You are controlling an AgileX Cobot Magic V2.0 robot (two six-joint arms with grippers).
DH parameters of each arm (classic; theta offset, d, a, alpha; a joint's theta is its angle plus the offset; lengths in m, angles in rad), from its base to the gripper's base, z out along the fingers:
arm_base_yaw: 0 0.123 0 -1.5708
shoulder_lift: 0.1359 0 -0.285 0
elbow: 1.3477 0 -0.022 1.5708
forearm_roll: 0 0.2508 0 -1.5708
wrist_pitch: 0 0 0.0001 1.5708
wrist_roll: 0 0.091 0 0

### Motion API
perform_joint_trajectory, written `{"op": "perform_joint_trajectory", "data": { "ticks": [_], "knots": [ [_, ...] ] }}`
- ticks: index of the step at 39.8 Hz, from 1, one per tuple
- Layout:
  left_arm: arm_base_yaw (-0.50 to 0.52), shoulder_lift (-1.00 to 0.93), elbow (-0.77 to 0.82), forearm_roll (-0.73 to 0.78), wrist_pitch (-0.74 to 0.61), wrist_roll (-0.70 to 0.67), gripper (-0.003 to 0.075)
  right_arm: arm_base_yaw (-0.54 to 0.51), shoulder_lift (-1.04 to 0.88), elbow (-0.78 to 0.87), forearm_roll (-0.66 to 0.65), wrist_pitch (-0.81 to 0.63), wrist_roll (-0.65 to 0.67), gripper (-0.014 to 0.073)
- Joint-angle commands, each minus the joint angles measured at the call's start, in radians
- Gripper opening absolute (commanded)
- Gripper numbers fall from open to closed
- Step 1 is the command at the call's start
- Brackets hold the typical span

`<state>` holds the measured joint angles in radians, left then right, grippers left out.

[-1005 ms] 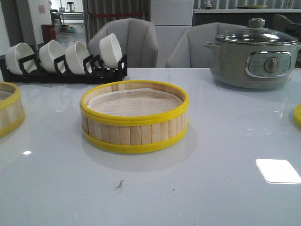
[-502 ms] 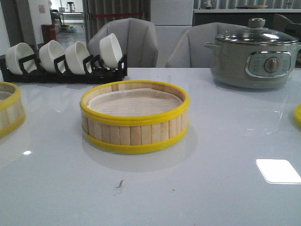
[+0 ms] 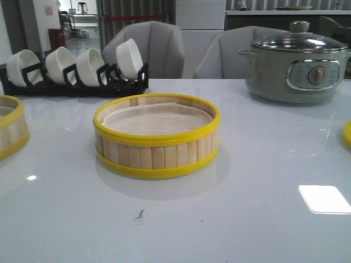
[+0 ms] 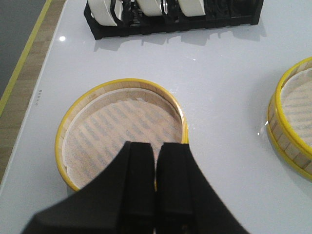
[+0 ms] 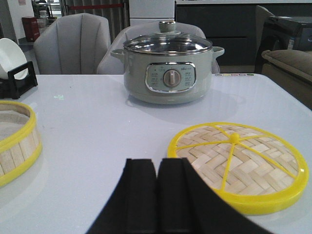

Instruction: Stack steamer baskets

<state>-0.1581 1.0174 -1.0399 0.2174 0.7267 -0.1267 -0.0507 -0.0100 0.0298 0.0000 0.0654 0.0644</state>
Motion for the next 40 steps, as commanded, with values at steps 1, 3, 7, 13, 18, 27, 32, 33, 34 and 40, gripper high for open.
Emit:
{"op": "perform_joint_trajectory", "data": {
  "ticks": [1,3,7,13,18,27,32,33,34,40],
  "knots": [
    [-0.007,-0.012,-0.037,0.0,-0.054,0.003,0.0085,0.002,-0.021,-0.014,0.0,-0.132,-0.008,0.0025],
    [-0.007,-0.012,-0.037,0.0,-0.049,0.003,0.0085,0.002,-0.021,-0.014,0.0,-0.151,-0.008,0.0025],
    [-0.007,-0.012,-0.037,0.0,-0.042,0.003,0.0085,0.002,-0.021,-0.037,0.019,-0.169,0.062,0.0025],
    [-0.007,-0.012,-0.037,0.0,-0.015,0.003,0.0085,0.002,0.021,-0.16,0.075,-0.048,0.224,0.0025],
    [-0.007,-0.012,-0.037,-0.005,-0.001,0.003,0.0085,0.002,0.178,-0.324,0.069,0.148,0.221,0.0025],
    [-0.007,-0.012,-0.037,-0.007,-0.008,0.003,0.0085,0.002,0.582,-0.585,0.067,0.218,0.219,0.0025],
    [-0.007,-0.012,-0.037,-0.007,-0.009,0.003,0.0085,0.002,0.736,-0.705,0.067,0.293,0.219,0.0025],
    [-0.007,-0.012,-0.037,-0.007,-0.009,0.003,0.0085,0.002,0.758,-0.729,0.067,0.308,0.219,0.0025],
    [-0.007,-0.012,-0.037,-0.007,-0.011,0.003,0.0085,0.002,0.776,-0.742,0.067,0.323,0.219,0.0025],
    [-0.007,-0.012,-0.037,-0.007,-0.012,0.003,0.0085,0.002,0.821,-0.772,0.067,0.323,0.219,0.0025]
  ]
}}
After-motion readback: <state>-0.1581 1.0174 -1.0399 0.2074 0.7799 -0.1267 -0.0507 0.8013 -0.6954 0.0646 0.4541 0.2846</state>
